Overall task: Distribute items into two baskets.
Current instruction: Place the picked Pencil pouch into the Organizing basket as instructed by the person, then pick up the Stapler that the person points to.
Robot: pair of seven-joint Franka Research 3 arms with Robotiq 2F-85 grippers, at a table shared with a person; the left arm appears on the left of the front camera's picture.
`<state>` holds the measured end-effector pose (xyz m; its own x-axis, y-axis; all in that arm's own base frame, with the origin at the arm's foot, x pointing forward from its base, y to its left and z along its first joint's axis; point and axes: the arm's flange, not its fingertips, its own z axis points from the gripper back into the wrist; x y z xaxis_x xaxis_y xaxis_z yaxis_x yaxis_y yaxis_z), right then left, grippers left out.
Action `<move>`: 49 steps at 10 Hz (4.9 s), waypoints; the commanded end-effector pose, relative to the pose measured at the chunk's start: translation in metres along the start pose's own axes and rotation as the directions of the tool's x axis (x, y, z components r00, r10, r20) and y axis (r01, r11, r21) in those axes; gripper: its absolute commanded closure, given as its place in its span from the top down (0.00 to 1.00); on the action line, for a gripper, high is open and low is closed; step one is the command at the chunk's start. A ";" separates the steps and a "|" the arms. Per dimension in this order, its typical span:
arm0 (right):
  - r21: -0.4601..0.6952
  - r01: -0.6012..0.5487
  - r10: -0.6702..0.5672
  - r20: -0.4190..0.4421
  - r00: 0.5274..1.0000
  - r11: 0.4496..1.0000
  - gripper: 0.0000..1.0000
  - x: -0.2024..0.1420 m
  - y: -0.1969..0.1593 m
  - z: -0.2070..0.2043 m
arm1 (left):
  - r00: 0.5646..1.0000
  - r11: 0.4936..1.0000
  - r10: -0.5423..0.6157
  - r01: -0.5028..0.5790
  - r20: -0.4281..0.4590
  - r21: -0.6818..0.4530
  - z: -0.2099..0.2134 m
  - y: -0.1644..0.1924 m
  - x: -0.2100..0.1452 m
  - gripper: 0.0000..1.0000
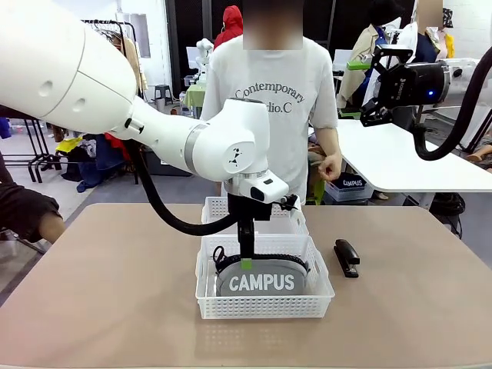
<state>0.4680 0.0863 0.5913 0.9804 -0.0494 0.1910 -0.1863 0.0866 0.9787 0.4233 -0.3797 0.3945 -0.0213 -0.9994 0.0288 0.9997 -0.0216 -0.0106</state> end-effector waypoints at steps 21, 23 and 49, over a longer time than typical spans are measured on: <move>0.002 -0.003 0.003 -0.001 1.000 1.000 1.00 0.000 0.002 0.001 | 0.917 0.922 0.297 -0.203 0.267 -0.328 0.137 0.012 -0.087 1.00; 0.002 -0.003 0.003 -0.001 1.000 1.000 1.00 0.000 0.002 0.001 | 0.849 0.854 0.423 -0.258 0.316 -0.451 0.157 0.026 -0.111 1.00; 0.002 -0.003 0.003 -0.001 1.000 1.000 1.00 0.000 0.002 0.001 | 0.074 0.200 0.980 -0.379 0.186 -0.903 0.251 0.085 -0.309 1.00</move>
<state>0.4681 0.0859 0.5912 0.9803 -0.0502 0.1909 -0.1861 0.0871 0.9787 0.5199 -0.0648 0.6336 0.9661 -0.1279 0.2242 0.2573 0.4086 -0.8757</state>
